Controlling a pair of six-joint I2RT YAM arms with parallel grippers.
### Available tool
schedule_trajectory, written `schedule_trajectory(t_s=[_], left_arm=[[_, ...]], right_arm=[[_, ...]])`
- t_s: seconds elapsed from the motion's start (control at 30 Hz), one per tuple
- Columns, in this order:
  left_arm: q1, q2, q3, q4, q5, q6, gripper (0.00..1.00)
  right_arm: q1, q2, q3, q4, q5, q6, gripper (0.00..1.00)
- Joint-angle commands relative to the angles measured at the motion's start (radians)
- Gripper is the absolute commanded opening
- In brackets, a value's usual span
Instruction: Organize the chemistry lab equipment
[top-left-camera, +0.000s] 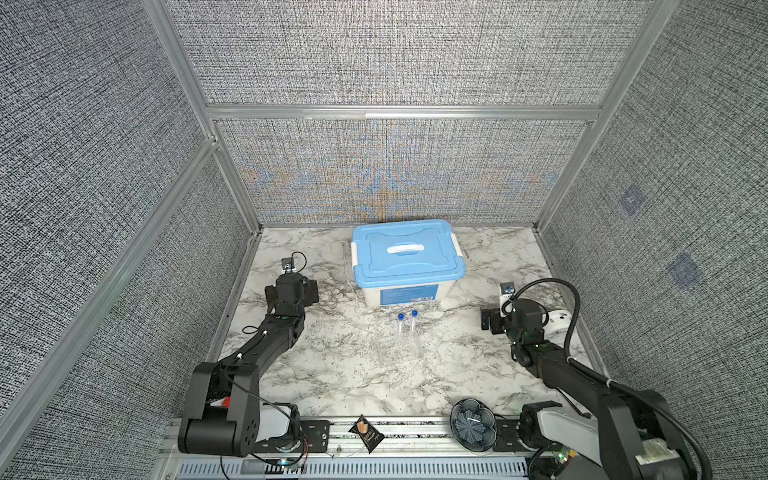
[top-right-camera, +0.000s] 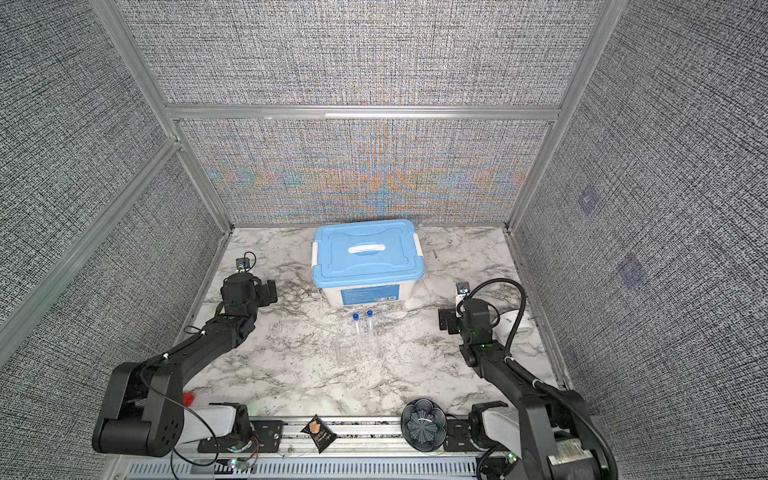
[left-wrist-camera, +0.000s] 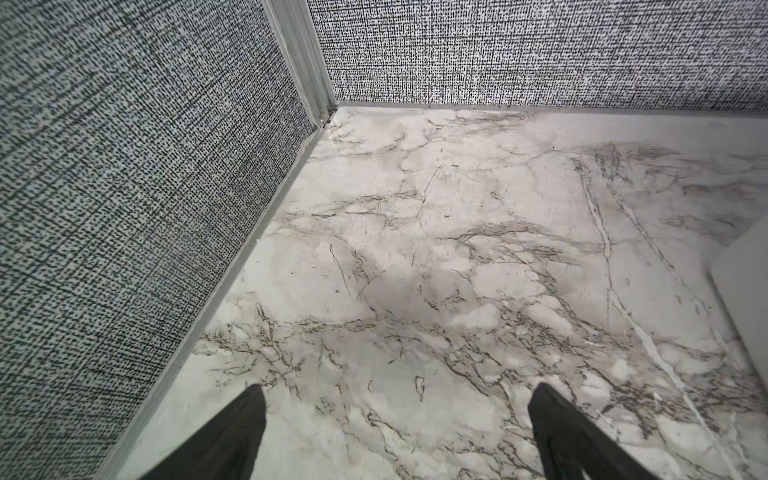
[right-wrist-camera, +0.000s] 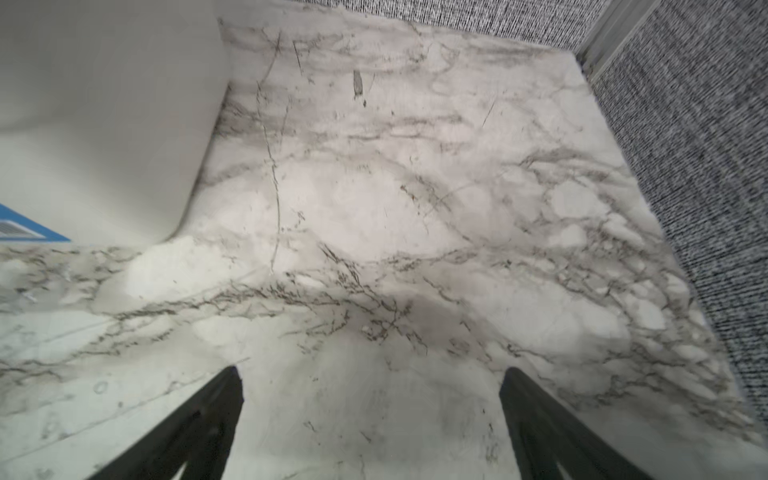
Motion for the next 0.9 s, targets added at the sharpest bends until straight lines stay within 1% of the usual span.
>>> schedule_trajectory(t_s=[0.0,0.1,0.17,0.2,0.23,0.27,0.3,0.33,0.37,0.4,0.43,0.47,0.5,0.53,0.57,0.6,0.67,0.7,0.73,0.87], left_arm=[[0.001,-0.02,-0.016,0.161,0.018,0.008,0.99],[0.0,-0.06,-0.083,0.226,0.052,0.027,0.99],[0.001,-0.091,-0.124,0.257,0.077,0.044,0.99],[0.001,-0.108,-0.138,0.262,0.104,0.057,0.99],[0.001,-0.123,-0.142,0.229,0.136,0.08,0.99],[0.001,-0.134,-0.139,0.179,0.143,0.078,0.99],[0.0,-0.14,-0.137,0.121,0.14,0.06,0.99],[0.001,-0.144,-0.147,0.096,0.132,0.046,0.99],[0.001,-0.144,-0.168,0.11,0.133,0.046,0.99],[0.001,-0.136,-0.21,0.178,0.132,0.058,0.99],[0.001,-0.117,-0.253,0.308,0.129,0.091,0.99],[0.001,-0.095,-0.281,0.426,0.125,0.095,0.99],[0.001,-0.064,-0.299,0.512,0.118,0.098,0.99],[0.001,-0.028,-0.295,0.552,0.127,0.116,0.99],[0.001,0.009,-0.277,0.555,0.127,0.118,0.99],[0.0,0.054,-0.255,0.56,0.133,0.131,0.99],[0.008,0.131,-0.201,0.549,0.113,0.135,0.99],[0.025,0.134,-0.172,0.488,0.096,0.097,0.99],[0.036,0.135,-0.16,0.464,0.102,0.084,0.99],[0.041,0.136,-0.197,0.536,0.109,0.08,0.99]], right_arm=[[-0.011,0.068,-0.032,0.396,-0.085,-0.036,0.99],[-0.011,0.146,0.0,0.435,-0.091,-0.039,0.99],[-0.012,0.223,0.0,0.51,-0.098,-0.048,0.99],[-0.011,0.281,-0.007,0.581,-0.097,-0.049,0.99],[-0.012,0.336,-0.02,0.657,-0.092,-0.049,0.99],[-0.013,0.376,-0.029,0.732,-0.082,-0.046,0.99],[-0.011,0.356,-0.03,0.694,-0.066,-0.041,0.99],[-0.013,0.326,-0.014,0.615,-0.048,-0.033,0.99],[-0.013,0.307,0.002,0.562,-0.03,-0.023,0.99],[-0.013,0.307,0.015,0.537,-0.017,-0.016,0.99],[-0.014,0.323,0.027,0.544,-0.008,-0.013,0.99],[-0.014,0.347,0.034,0.565,0.002,-0.009,0.99],[-0.012,0.354,0.055,0.54,0.028,-0.003,0.99],[-0.014,0.334,0.084,0.455,0.056,0.015,0.99],[-0.016,0.326,0.107,0.396,0.078,0.027,0.99],[-0.018,0.331,0.122,0.374,0.076,0.032,0.99],[-0.021,0.35,0.102,0.449,0.069,0.026,0.99],[-0.02,0.35,0.101,0.45,0.069,0.025,0.99],[-0.02,0.339,0.107,0.422,0.069,0.027,0.99],[-0.019,0.346,0.102,0.442,0.067,0.025,0.99]])
